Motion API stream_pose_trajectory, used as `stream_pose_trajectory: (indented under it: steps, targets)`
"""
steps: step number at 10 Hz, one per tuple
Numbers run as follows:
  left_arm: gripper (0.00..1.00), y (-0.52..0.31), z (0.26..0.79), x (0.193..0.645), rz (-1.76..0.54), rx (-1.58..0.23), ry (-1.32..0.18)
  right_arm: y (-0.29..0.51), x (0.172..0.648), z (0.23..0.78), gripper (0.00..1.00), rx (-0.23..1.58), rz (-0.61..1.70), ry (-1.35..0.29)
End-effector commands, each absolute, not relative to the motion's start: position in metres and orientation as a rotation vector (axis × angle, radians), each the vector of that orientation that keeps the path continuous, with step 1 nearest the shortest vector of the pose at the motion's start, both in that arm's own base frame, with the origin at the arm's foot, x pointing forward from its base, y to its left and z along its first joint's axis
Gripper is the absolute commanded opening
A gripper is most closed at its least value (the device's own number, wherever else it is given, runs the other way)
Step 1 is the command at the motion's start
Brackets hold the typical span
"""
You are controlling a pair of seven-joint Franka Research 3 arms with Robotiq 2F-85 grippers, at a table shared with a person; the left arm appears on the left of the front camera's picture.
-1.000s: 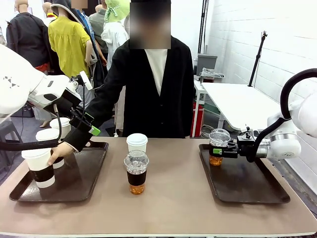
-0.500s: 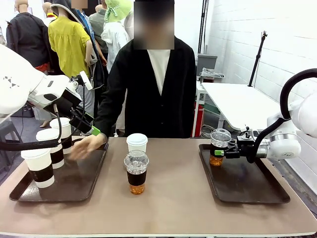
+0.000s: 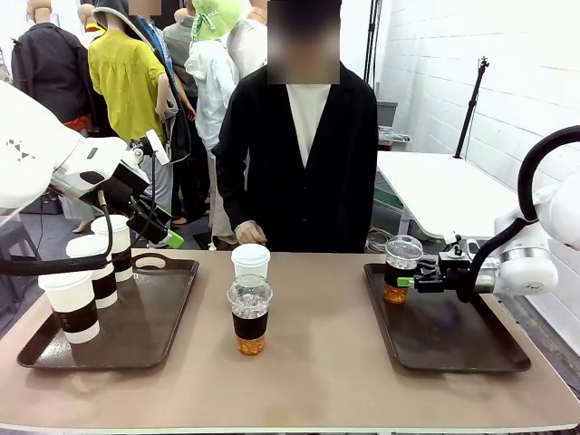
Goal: Distribute the coffee onto the tray.
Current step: Pick up one iced Americano and place it on the right Handle tray.
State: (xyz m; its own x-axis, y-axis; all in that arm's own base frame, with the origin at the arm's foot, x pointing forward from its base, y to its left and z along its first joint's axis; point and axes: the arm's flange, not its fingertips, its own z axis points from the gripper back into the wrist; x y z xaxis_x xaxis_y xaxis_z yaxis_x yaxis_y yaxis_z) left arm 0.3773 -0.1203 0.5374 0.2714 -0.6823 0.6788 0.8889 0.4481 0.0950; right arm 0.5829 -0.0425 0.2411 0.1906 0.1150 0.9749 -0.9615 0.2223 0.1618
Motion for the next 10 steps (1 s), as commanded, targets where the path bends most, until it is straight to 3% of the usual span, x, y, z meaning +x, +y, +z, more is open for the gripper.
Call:
stream_pose_trajectory:
  steps: [1, 9, 10]
  targets:
    - [1.0, -0.118, 0.537, 0.378, -1.092, -0.337, -0.72, -0.047, 0.568, 0.246, 1.0, 1.014, 0.938, -1.094]
    - [1.0, -0.118, 0.537, 0.378, -1.092, -0.337, -0.72, -0.067, 0.525, 0.245, 1.0, 0.92, 0.816, -1.129]
    - [1.0, -0.118, 0.537, 0.378, -1.092, -0.337, -0.72, -0.074, 0.535, 0.24, 1.0, 0.987, 0.856, -1.089]
